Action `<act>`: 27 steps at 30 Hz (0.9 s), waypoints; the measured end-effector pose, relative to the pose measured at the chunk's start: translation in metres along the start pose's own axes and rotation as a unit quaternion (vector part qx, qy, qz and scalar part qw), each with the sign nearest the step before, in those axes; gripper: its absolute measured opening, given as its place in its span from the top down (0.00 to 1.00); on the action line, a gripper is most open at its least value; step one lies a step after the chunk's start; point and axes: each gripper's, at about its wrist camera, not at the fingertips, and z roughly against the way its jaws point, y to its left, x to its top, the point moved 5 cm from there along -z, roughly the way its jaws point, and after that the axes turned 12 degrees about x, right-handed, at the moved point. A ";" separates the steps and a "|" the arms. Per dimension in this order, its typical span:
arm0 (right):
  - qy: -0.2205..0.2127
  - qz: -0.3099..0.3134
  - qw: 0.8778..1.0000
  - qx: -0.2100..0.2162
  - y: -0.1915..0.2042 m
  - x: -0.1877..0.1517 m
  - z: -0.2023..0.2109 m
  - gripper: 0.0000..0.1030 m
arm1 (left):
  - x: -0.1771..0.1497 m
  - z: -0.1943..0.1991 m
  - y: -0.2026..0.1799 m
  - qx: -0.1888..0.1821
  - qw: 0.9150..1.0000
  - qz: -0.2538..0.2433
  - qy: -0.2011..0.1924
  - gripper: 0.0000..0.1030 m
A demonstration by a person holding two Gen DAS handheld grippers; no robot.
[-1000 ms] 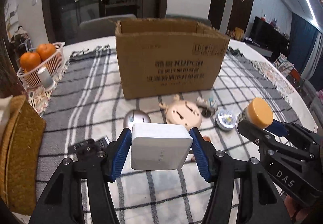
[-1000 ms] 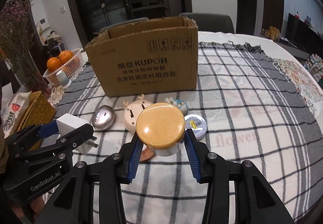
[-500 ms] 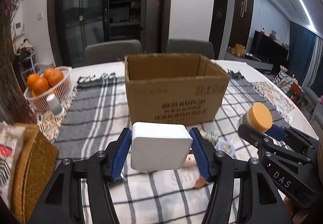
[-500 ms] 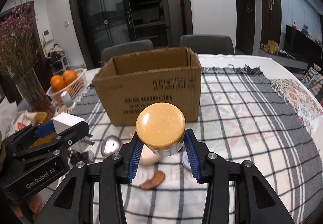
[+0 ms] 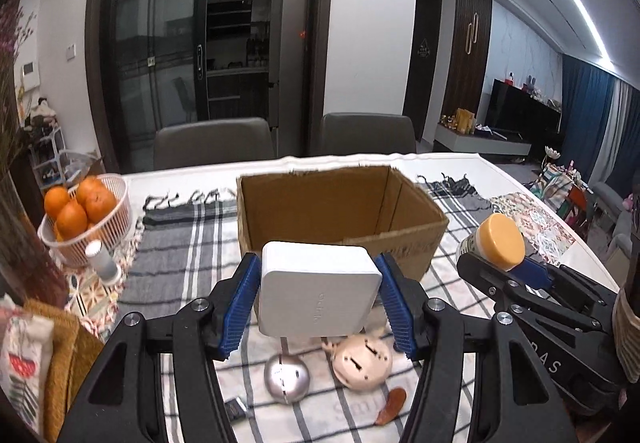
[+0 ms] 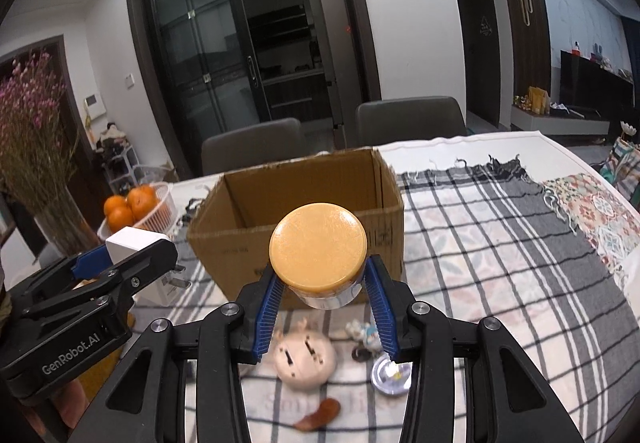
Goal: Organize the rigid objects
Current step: 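Carry the jar with the right tool into the box while the left tool carries the charger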
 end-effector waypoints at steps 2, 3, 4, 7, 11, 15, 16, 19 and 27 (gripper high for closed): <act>-0.002 -0.001 1.000 -0.002 -0.001 0.008 -0.002 0.58 | 0.009 -0.003 0.000 0.000 1.000 -0.003 -0.005 0.43; -0.003 -0.003 1.000 0.000 -0.001 0.011 -0.004 0.58 | 0.013 -0.005 -0.001 0.000 1.000 -0.003 -0.006 0.43; -0.005 -0.003 1.000 0.003 -0.002 0.015 -0.005 0.58 | 0.016 -0.007 0.000 0.000 1.000 -0.003 -0.007 0.43; -0.003 -0.002 1.000 0.004 -0.002 0.027 -0.012 0.58 | 0.028 -0.015 -0.001 0.002 1.000 -0.005 -0.006 0.43; 0.000 0.001 1.000 0.006 -0.005 0.042 -0.021 0.58 | 0.041 -0.023 -0.003 -0.005 1.000 -0.008 -0.004 0.43; 0.015 -0.003 1.000 0.014 -0.010 0.054 -0.034 0.58 | 0.052 -0.034 -0.005 -0.009 1.000 -0.011 0.008 0.43; 0.019 -0.002 1.000 0.014 -0.011 0.057 -0.037 0.58 | 0.053 -0.036 -0.005 -0.009 1.000 -0.012 0.011 0.43; 0.039 0.002 0.999 0.015 -0.012 0.065 -0.049 0.58 | 0.059 -0.049 -0.005 -0.010 0.999 -0.017 0.027 0.43; 0.109 0.009 0.994 0.015 -0.026 0.079 -0.088 0.58 | 0.070 -0.087 -0.009 -0.012 0.997 -0.026 0.077 0.43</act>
